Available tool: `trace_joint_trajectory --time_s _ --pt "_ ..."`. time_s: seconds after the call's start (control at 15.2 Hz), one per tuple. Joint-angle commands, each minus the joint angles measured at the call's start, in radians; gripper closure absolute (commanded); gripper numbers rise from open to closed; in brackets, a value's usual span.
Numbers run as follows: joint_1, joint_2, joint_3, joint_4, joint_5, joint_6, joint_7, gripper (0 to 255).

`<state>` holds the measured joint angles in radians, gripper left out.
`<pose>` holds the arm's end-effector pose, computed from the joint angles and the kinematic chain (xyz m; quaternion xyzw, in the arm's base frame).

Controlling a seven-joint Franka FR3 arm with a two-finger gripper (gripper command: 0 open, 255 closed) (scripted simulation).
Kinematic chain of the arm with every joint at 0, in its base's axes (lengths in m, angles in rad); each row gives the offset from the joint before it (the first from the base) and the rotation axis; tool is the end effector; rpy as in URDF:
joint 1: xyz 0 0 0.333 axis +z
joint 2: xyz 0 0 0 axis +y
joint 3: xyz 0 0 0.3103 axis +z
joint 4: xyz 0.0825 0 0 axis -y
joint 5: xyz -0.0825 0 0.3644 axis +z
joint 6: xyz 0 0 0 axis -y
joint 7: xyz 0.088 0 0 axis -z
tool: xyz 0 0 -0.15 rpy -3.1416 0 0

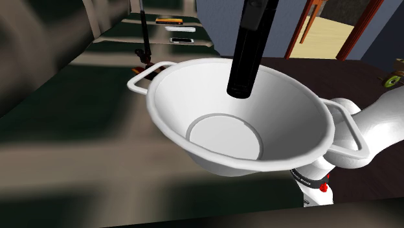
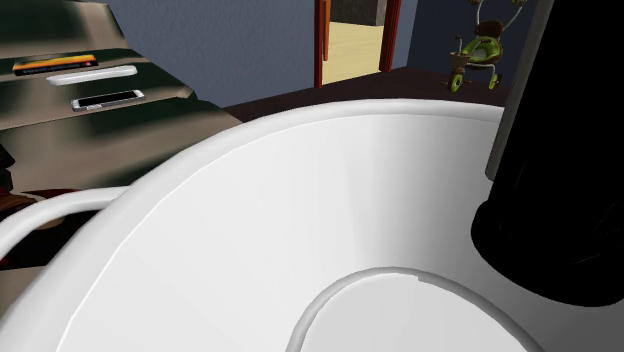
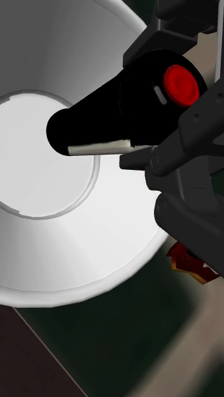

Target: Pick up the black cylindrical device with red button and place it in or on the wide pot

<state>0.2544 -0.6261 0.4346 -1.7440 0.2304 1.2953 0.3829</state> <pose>0.1728 0.2857 0.7032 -0.9850 -0.1610 -0.0604 0.0149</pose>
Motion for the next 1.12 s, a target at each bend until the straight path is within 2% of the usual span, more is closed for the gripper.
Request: trace_joint_trajectory --time_s 0.0,0.13,0.2,0.53,0.79,1.06 --pt "0.0 0.0 0.0 0.0 0.0 0.001 0.0 255" --pt "0.0 0.0 0.0 0.0 0.0 0.001 0.0 255" --pt "0.0 0.0 0.0 0.0 0.0 0.001 0.0 0" --pt "0.0 0.0 0.0 0.0 0.0 0.001 0.0 0" --pt "-0.018 0.09 0.011 0.218 -0.02 -0.129 0.029 0" --pt "-0.018 0.09 0.011 0.218 -0.02 -0.129 0.029 0"
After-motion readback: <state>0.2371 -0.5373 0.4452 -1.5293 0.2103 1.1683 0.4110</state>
